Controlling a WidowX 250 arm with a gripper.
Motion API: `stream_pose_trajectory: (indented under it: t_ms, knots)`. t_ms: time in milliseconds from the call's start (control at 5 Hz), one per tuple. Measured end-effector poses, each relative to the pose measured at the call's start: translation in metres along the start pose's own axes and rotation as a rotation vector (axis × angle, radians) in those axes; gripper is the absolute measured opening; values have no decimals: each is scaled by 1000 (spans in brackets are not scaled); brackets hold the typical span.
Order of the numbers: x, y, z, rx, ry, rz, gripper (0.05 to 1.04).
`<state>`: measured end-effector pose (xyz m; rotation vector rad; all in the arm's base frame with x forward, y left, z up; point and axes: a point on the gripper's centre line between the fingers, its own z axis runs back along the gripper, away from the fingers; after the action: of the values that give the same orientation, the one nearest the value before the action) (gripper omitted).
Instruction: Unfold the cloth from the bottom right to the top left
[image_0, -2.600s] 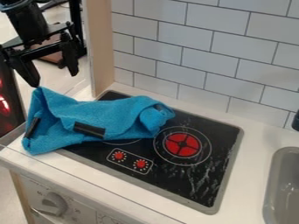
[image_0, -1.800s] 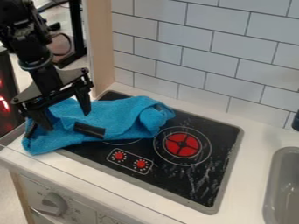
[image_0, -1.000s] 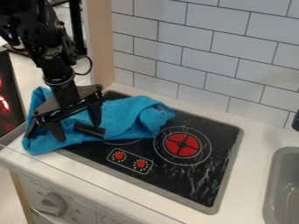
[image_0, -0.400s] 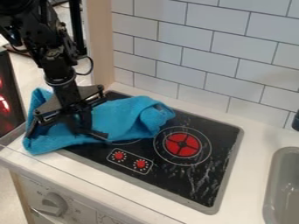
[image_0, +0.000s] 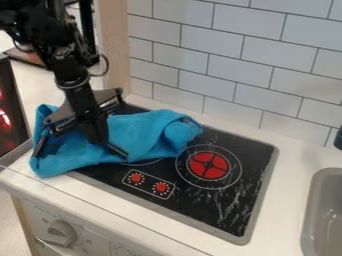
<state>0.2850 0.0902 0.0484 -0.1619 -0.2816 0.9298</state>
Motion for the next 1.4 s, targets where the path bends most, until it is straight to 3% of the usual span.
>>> stream_pose_trajectory:
  t_ms: [400, 600, 1000, 1400]
  knots:
    - [34, -36, 26, -110, -58, 94, 48]
    - [52, -49, 21, -138, -82, 143, 48]
    - [82, -60, 3, -157, -160, 179, 48]
    - [82, -75, -22, -142, -197, 139, 70]
